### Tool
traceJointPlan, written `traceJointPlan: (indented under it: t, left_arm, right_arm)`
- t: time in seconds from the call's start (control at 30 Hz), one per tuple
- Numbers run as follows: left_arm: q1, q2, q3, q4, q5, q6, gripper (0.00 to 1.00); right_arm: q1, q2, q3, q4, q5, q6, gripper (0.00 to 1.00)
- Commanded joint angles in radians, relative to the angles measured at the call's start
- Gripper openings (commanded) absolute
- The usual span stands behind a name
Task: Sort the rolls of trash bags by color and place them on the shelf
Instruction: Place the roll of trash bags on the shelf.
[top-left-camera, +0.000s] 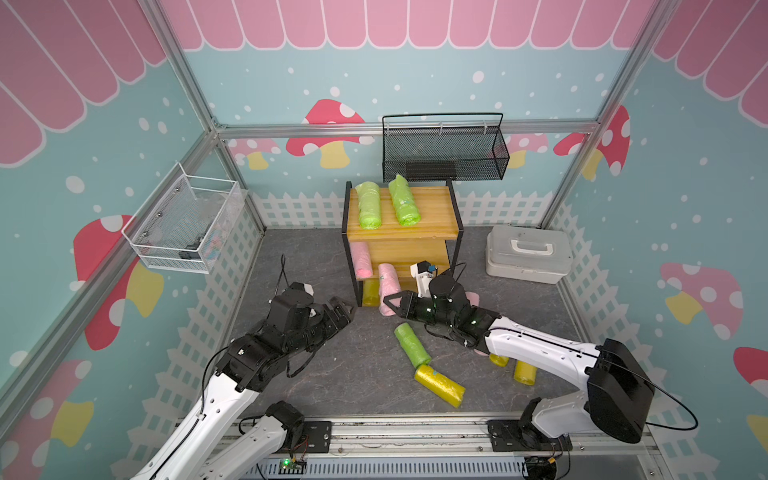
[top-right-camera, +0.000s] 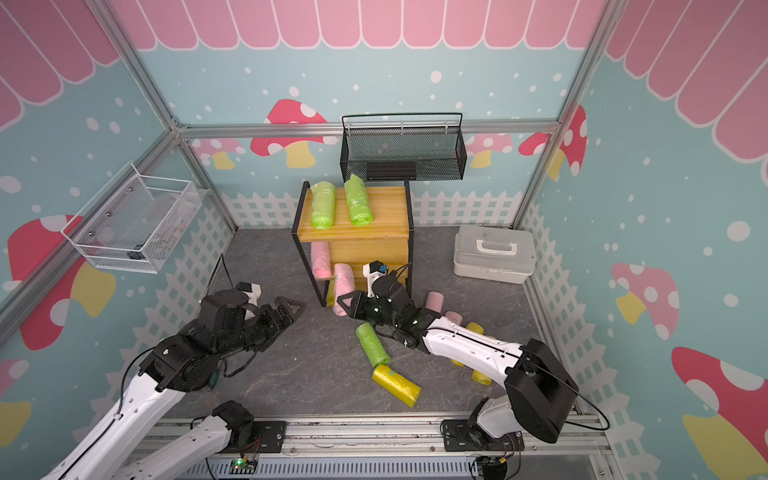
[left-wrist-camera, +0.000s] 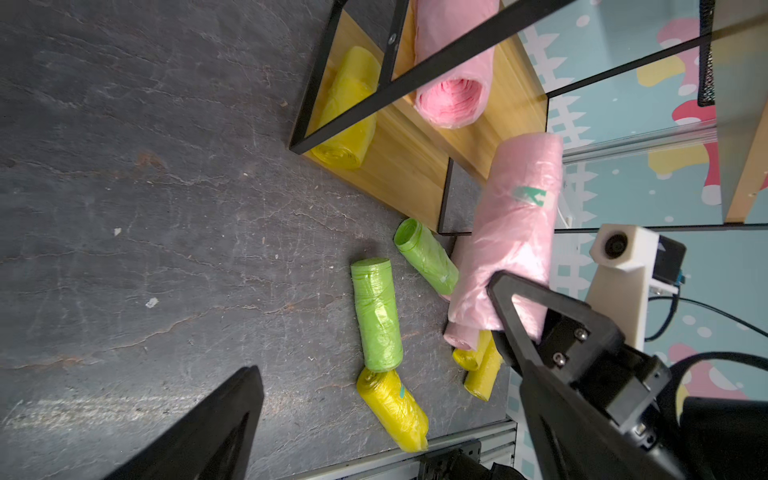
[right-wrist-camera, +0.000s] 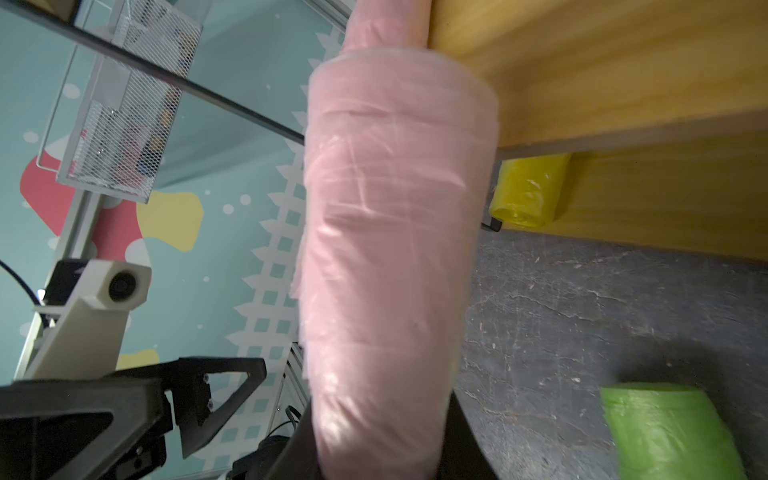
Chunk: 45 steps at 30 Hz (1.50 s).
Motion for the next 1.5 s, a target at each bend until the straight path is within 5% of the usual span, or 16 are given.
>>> traceJointPlan:
  t: [0.0, 0.67, 0.87, 0.97, 1.07, 1.47]
  left_arm:
    - [0.008, -0.022, -0.012, -0.037, -0.023, 0.033, 0.99]
    - [0.018, -0.016, -0.022, -0.045, 0.029, 0.053, 0.99]
    - [0.019, -0.015, -0.030, -0.046, 0.038, 0.055, 0.99]
    - [0.019, -0.011, -0.031, -0.046, 0.040, 0.058, 0.99]
    - [0.019, -0.004, -0.028, -0.046, 0.041, 0.058, 0.99]
    - [0.020, 0.003, -0.035, -0.046, 0.040, 0.054, 0.99]
  right_arm:
    - [-0.016, 0.037, 0.087, 0.143, -0.032, 0.060, 0.00]
    - [-0.145, 0.288, 0.268, 0.257, -0.084, 0.165, 0.02]
    - [-0.166, 0.309, 0.278, 0.219, -0.096, 0.151, 0.24]
    - [-0.172, 0.298, 0.287, 0.163, -0.093, 0.127, 0.51]
    - [-0.173, 0.274, 0.307, 0.062, -0.076, 0.084, 0.67]
    - [-0.173, 0.153, 0.258, -0.114, -0.052, -0.018, 0.74]
